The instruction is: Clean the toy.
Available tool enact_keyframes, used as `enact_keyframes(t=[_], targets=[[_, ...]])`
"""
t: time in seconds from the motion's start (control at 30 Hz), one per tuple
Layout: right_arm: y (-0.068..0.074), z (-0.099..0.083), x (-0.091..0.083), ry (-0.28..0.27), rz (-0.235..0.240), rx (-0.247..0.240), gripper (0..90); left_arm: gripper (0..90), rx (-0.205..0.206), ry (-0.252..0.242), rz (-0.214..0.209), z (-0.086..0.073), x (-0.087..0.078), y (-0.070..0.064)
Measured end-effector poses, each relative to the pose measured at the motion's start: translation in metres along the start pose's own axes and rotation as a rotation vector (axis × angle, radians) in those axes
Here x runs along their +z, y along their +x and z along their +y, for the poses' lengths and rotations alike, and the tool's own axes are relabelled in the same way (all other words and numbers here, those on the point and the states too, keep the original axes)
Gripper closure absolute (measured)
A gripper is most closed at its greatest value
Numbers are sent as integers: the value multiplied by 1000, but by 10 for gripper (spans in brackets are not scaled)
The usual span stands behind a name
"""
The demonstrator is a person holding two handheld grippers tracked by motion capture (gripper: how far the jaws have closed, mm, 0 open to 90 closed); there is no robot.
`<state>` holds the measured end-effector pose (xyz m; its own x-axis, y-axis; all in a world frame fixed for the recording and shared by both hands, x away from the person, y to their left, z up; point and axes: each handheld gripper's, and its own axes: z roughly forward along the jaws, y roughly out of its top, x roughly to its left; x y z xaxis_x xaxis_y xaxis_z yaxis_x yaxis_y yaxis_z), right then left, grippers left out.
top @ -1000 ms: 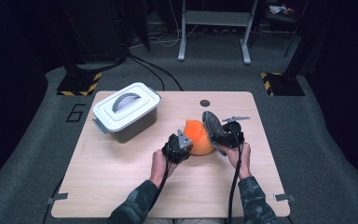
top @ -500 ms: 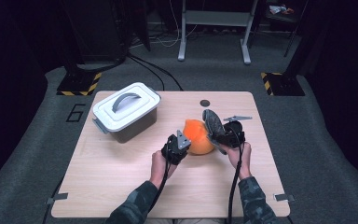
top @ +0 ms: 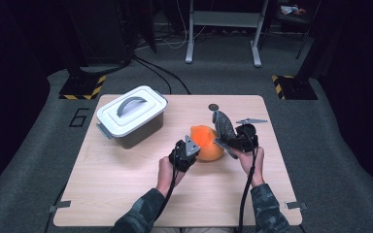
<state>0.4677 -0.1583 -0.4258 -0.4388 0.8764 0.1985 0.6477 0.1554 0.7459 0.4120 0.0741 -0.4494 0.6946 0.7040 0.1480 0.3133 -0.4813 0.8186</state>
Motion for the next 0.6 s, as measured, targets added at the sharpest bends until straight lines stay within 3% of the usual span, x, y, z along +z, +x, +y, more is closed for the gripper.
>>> enact_keyframes(t=[0.13,0.27,0.43,0.6], targets=[[14,10,-10,-53,46,-26,668,900,10,-12,2,5,-5,-1],[28,17,-7,-63,58,-57,668,899,10,-10,-9,7,-3,-3],[33,16,13,-4,8,-110,676,898,15,-2,-12,5,-1,-2],[23,9,20,32,-51,-107,684,898,-2,-7,-17,2,0,0]])
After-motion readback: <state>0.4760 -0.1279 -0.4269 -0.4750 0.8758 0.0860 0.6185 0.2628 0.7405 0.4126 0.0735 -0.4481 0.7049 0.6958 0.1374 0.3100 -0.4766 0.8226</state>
